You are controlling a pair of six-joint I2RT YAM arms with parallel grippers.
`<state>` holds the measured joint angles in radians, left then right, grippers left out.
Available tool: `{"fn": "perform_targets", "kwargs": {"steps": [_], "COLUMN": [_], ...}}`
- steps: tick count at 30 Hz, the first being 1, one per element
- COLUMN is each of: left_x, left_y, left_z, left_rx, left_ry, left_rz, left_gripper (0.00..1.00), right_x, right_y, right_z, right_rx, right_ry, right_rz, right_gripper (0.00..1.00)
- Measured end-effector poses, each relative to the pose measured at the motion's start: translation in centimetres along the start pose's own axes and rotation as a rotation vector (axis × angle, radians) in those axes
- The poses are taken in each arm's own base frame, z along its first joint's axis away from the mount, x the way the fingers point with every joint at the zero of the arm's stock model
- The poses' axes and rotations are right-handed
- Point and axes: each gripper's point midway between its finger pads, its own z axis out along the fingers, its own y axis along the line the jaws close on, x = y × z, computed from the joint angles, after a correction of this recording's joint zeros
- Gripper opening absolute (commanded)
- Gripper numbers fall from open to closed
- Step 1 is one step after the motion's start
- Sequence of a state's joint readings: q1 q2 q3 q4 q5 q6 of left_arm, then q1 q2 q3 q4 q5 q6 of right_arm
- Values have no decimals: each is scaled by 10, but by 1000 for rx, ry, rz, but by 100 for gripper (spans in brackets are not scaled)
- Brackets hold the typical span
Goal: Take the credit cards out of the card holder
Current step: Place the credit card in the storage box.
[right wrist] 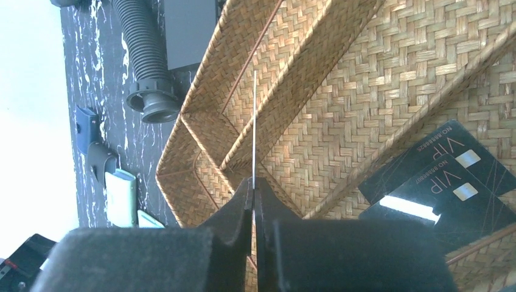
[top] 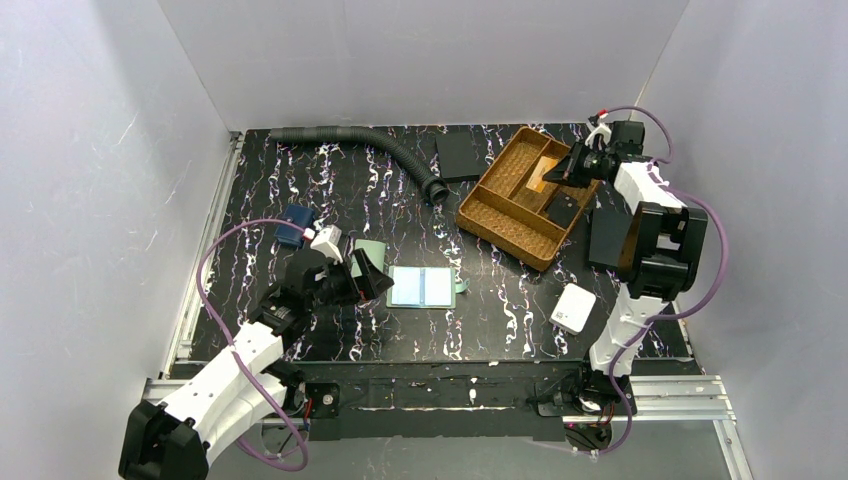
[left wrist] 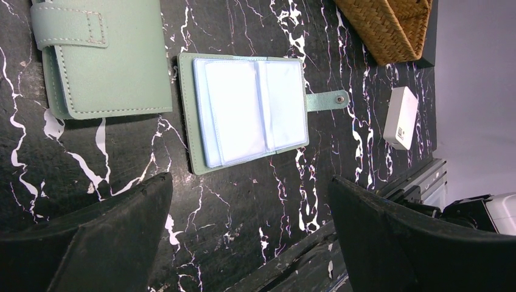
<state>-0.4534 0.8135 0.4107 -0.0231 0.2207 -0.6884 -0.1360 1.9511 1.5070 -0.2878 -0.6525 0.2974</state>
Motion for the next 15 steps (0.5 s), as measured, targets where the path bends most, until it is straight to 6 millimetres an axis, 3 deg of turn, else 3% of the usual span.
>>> {"fn": "perform_targets", "kwargs": {"steps": [9, 15], "left_x": [2, 2], "left_y": [1, 1], "left_z": [0, 0], "left_rx": [-2, -2], "left_ry": [3, 3], "left_rz": [-6, -8], "left_gripper": [98, 98], "right_x": [13, 23], "right_y": [-13, -19], "right_z": [16, 28], "right_rx": [29, 60], "right_ry": [36, 69], "right_rz": [33, 27], "right_gripper": [11, 25]}}
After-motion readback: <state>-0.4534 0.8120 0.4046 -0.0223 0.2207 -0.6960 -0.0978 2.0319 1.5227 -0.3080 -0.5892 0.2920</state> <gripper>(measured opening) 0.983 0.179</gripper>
